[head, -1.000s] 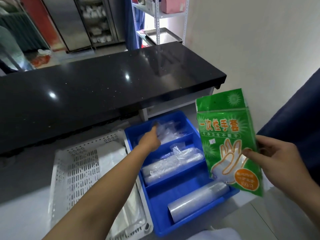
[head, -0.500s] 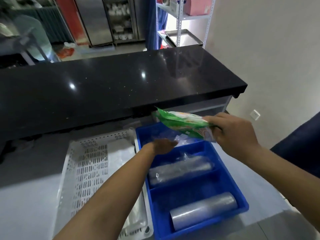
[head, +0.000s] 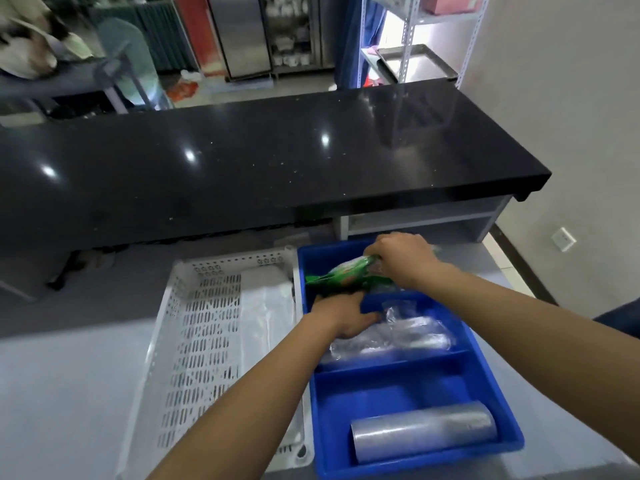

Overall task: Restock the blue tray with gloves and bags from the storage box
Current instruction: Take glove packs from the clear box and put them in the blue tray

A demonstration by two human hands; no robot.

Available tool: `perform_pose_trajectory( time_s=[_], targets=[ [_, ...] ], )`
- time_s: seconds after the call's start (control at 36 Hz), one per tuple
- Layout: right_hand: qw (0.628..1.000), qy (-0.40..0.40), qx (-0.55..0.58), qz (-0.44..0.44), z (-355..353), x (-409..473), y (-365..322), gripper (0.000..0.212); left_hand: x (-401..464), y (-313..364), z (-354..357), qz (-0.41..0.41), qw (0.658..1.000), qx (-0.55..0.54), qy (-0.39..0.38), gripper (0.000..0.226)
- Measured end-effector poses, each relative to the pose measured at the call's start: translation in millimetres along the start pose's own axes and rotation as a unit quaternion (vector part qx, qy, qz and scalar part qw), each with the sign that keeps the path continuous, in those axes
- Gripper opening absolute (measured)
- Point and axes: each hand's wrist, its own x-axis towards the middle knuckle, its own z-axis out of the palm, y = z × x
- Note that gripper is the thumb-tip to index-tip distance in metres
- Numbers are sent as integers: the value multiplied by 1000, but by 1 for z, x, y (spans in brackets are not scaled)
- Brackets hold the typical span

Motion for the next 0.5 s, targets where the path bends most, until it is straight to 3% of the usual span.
perform_pose_trajectory(
  time_s=[0.14,0.25,0.31,0.39,0.5],
  targets=[
    [998,-47,42,-14,-8,12,9,31,-25,1,1,23,996,28,76,65],
    [994,-73,77,-19,-12,22,19,40,-46,-1,-2,63,966,-38,248,36],
    [994,-75,79,-11,-8,25,22,43,-50,-4,-6,64,953,-71,288,32],
    [998,-40,51,11,5,25,17,55,-46,-8,-12,76,950,-84,291,37],
    [996,78,-23,44,29,10,5,69,-33,-12,-12,74,946,-21,314,50]
  ],
)
